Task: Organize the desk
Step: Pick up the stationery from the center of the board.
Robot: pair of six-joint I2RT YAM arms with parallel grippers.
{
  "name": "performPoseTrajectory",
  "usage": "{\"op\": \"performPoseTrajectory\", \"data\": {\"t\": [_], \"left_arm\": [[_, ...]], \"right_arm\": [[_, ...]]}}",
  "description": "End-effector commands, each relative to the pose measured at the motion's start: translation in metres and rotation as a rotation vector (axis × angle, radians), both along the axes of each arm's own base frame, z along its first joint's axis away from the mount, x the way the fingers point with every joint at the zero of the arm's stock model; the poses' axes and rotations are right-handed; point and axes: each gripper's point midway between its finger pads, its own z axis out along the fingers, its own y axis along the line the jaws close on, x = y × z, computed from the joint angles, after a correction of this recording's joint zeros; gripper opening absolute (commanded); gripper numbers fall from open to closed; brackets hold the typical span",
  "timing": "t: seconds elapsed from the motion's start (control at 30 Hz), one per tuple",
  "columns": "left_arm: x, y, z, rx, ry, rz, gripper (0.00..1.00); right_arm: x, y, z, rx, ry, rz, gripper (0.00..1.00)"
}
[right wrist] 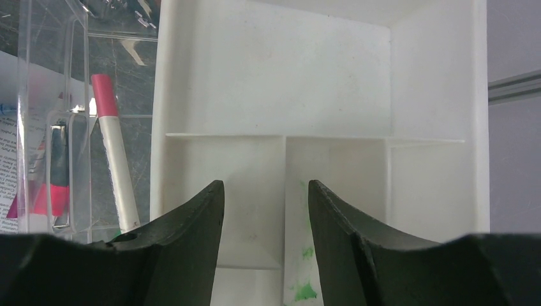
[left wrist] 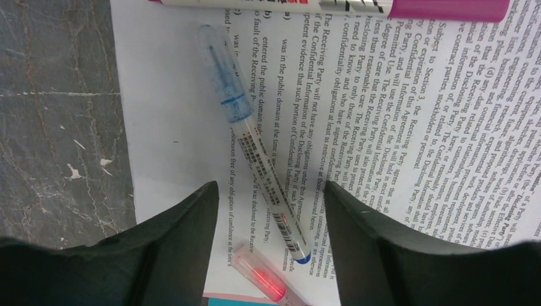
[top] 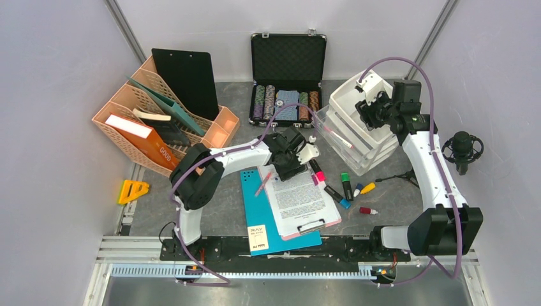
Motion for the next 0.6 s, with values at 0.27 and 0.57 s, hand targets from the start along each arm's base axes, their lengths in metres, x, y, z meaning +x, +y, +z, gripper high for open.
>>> {"op": "performPoseTrajectory", "data": {"t": [0.27,0.57], "left_arm": [[-0.004,0.001,-0.002,0.008,0.001,-0.049,0.37],[-0.006,0.004,0.071,-0.026,-0.079,-0.159,0.12]], "right_arm": [[-0.002,-0.003,0.017,-0.008,-0.056,-0.006,0.56],[-0.004,-0.002,0.017,-0.012,-0.055,-0.003,0.56]]}}
